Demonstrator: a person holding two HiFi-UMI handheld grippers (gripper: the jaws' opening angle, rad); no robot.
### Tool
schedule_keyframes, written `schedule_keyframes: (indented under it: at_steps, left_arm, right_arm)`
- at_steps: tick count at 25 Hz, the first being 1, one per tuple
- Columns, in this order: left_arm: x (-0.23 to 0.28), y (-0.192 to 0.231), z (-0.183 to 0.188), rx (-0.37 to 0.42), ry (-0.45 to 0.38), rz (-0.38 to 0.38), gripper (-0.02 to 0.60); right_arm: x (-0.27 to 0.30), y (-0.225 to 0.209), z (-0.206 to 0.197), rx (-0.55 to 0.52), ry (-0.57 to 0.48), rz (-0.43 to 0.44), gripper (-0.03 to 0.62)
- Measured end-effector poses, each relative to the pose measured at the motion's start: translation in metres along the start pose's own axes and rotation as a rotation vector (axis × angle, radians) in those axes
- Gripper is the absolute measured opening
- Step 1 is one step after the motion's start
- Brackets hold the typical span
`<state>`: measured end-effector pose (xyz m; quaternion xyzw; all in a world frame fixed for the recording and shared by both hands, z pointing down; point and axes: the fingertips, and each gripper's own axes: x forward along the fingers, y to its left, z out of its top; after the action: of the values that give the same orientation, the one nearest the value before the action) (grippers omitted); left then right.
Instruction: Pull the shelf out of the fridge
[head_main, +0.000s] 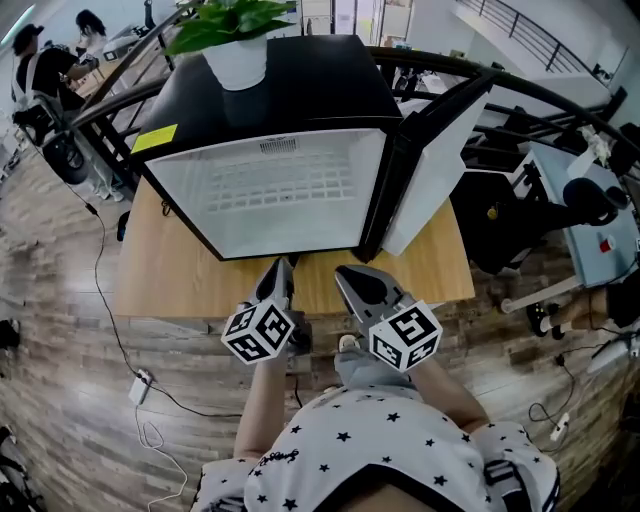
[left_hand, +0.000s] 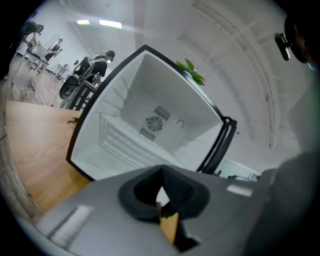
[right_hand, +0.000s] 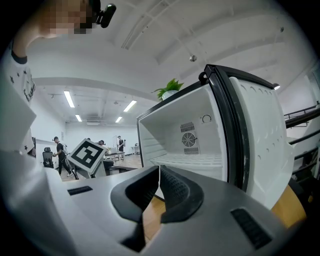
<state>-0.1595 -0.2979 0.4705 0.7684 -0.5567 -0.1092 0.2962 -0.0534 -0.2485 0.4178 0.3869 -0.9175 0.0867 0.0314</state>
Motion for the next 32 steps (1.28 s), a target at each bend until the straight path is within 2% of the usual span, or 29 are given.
schedule_keyframes:
  at_steps: [9,19,24,28,32]
  left_arm:
    - [0.049,0.020,0.018,-0.201,-0.055,0.000,0.006]
    - [0.090,0.033,0.029,-0.486,-0.143,-0.030,0.011]
    - [0.110,0.037,0.035,-0.603,-0.176,-0.067,0.089]
    - [0.121,0.044,0.042,-0.712,-0.239,-0.091,0.157]
    - [0.132,0.051,0.042,-0.786,-0.260,-0.086,0.173]
  right_arm:
    - [0.032,-0.025,0.003,0.000,0.020,0.054,0.023]
    - [0.054,-0.041,0.008,-0.007,0.031,0.107,0.023]
    - [0.060,-0.050,0.007,-0.004,0.037,0.121,0.023]
    - [0.066,-0.054,0.007,-0.009,0.043,0.141,0.023]
    - [0.071,-0.056,0.006,-0.008,0.050,0.161,0.023]
